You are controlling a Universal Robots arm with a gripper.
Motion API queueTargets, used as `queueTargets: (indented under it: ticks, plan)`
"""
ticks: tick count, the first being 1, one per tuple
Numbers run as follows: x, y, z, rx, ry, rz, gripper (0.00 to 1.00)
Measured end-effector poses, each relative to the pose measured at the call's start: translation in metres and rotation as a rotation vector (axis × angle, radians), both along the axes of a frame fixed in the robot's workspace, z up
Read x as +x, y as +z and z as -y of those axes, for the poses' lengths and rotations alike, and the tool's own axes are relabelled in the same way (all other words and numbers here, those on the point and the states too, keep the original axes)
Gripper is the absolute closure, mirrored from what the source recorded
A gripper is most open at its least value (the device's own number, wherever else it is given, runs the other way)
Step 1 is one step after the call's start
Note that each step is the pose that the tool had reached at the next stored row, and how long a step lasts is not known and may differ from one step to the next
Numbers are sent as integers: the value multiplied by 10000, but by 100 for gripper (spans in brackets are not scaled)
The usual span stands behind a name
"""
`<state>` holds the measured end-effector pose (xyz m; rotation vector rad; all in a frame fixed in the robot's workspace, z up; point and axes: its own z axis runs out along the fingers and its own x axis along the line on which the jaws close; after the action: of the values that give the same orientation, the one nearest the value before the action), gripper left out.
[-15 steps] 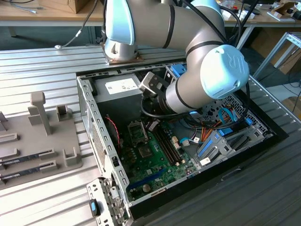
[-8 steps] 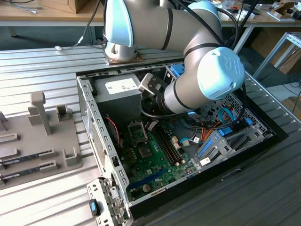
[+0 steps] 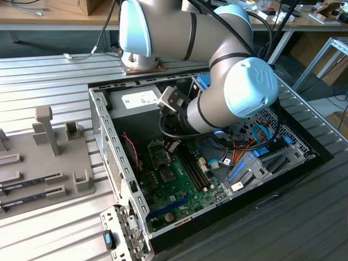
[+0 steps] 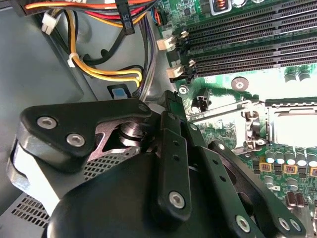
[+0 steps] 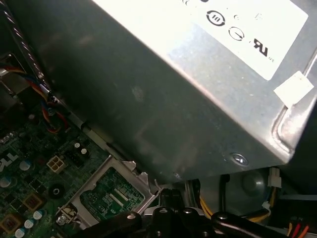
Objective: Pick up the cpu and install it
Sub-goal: 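Close the cpu cover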
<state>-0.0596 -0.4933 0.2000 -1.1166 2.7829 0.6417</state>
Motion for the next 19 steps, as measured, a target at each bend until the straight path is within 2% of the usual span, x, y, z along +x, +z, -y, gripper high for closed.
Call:
queueTargets:
  ticks: [19]
  plan:
    - [-4,20,40,3,-1,0,89]
